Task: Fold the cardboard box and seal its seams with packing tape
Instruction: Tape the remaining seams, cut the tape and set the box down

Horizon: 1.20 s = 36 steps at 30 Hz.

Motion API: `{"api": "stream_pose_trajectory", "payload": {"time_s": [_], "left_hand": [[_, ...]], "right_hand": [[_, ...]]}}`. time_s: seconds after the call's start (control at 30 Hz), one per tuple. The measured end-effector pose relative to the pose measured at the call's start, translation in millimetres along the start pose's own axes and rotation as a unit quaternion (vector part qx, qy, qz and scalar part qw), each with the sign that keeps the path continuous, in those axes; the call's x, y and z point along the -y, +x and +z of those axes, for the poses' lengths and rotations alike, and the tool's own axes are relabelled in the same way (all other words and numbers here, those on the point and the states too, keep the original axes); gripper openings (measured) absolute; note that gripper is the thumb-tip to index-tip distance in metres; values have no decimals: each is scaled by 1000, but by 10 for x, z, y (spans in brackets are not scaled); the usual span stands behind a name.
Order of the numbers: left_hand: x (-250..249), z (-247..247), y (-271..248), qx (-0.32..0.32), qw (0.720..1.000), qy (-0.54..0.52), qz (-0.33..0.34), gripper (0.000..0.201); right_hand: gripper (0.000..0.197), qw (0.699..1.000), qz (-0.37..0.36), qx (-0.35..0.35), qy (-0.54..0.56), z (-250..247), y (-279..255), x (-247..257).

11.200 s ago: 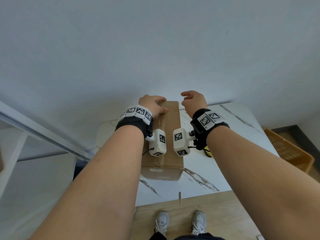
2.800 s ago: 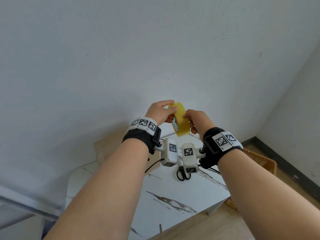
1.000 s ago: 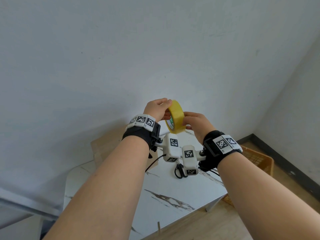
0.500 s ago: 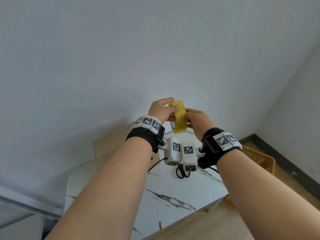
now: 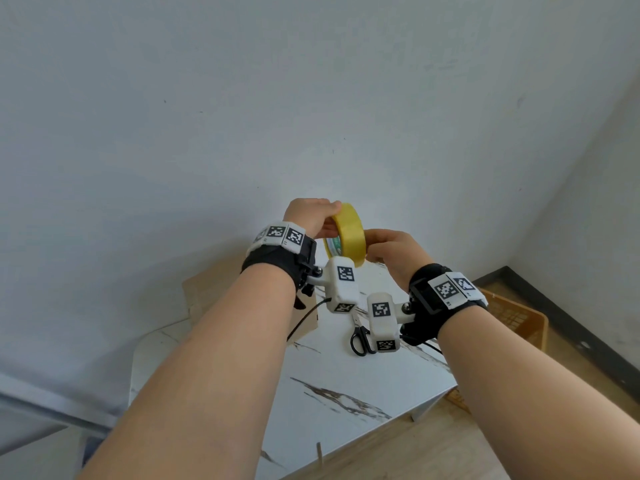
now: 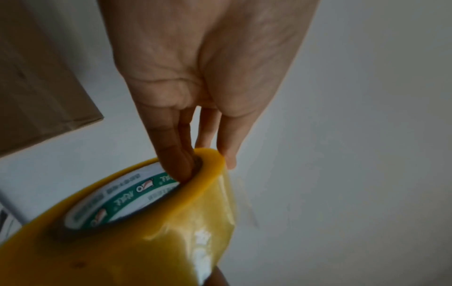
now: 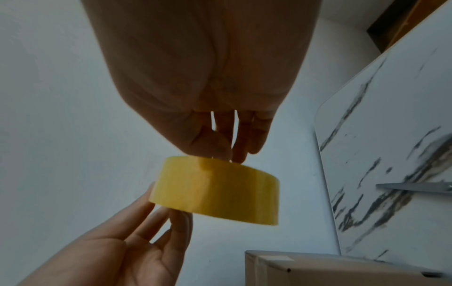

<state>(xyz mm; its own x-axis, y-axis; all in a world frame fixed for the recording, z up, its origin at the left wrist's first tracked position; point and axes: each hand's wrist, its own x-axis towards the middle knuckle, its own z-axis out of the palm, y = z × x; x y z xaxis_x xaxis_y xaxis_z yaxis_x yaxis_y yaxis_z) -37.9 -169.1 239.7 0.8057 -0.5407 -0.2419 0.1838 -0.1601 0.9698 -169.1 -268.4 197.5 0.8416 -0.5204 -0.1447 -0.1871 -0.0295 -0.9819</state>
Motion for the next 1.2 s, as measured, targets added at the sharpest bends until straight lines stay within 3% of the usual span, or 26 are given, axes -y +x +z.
{"api": "stream_pose_trajectory", "payload": {"time_s": [0.23,0.3,0.4,0.47,0.63,0.7,0.8,1.1,1.2], "left_hand": [[4,-13,-29,20,999,36,-16,47],[-14,-23,-60,28,993,116,-9,41],[-13,-40,-95,-8,955,291,65,35],[9,-49,-81,-14,938,330,101,36],[52,-31,-112,7,938,327,117,42],[90,-21,-130,6,942,311,130,30],[116,-16,-132,-8,938,314,150,13],[146,23,-81,-63,923,350,147,12],[180,40,-68,-75,918,364,139,12]], "right_hand": [[32,1000,16,-14,9,9,34,42],[29,1000,14,-13,22,-4,36,45],[28,999,17,-20,42,8,36,61],[28,998,23,-28,47,15,34,59],[21,998,23,-22,47,1,-1,42],[22,998,27,-20,52,0,-11,42],[19,999,32,-30,32,13,-15,26],[25,999,38,-20,32,36,-62,8],[14,998,29,-49,3,24,-43,-17]]}}
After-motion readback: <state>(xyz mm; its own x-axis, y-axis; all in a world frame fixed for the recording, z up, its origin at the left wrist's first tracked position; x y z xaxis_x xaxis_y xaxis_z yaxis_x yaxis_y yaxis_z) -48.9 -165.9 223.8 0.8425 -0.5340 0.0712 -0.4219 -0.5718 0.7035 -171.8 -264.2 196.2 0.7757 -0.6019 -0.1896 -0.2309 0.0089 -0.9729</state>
